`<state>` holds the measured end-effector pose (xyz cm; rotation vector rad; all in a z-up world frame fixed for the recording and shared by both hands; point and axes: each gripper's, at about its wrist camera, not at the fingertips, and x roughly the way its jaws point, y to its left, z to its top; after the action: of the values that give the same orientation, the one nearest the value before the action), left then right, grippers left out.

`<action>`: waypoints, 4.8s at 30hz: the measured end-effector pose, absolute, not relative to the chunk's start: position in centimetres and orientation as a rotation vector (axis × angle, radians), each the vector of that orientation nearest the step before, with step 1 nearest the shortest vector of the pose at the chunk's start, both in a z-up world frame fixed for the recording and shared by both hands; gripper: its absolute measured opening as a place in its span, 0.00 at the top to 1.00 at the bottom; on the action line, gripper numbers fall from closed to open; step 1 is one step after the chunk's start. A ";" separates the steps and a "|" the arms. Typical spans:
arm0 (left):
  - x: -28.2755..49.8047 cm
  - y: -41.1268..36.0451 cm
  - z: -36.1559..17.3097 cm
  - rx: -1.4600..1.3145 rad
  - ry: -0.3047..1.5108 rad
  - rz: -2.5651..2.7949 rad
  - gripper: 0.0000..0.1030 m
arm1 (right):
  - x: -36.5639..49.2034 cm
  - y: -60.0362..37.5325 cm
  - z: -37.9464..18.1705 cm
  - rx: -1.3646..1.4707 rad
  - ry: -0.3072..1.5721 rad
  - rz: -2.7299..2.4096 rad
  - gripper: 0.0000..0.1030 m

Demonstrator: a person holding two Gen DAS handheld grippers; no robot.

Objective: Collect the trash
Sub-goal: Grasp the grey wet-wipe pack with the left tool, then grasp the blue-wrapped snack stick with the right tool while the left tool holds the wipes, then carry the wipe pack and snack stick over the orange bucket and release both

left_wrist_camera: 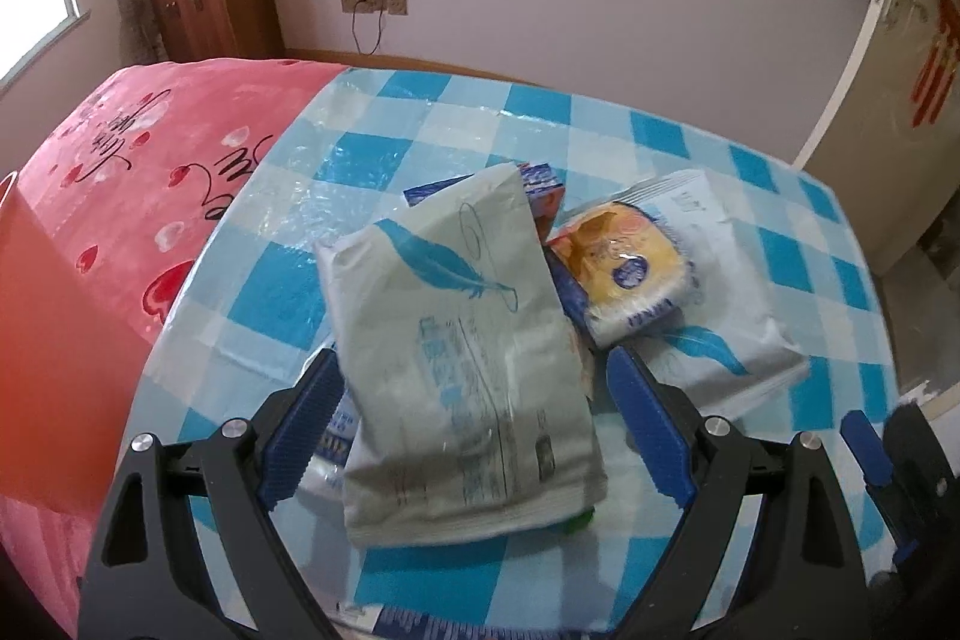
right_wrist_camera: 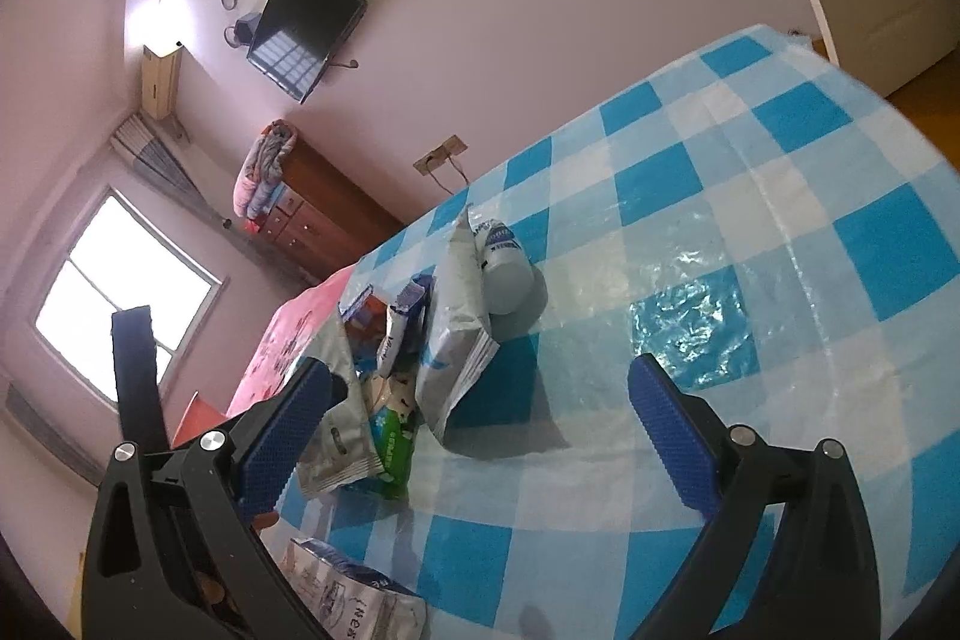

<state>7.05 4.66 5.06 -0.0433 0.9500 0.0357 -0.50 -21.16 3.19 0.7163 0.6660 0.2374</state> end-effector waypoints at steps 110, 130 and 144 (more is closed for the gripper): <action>-4.7 15.3 8.0 -0.112 0.777 -0.147 0.42 | -0.7 -7.9 10.0 0.298 0.705 0.181 0.91; -8.8 21.3 14.9 -0.177 0.580 -0.080 0.42 | -4.3 0.3 17.3 0.294 0.652 0.462 0.91; -9.1 33.9 16.0 -0.266 0.520 0.230 0.42 | -1.6 15.4 20.2 0.171 0.677 0.738 0.91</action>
<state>-9.11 33.90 15.97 -0.2661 0.5198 0.2298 -1.60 15.38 20.24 0.1708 0.6774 0.7382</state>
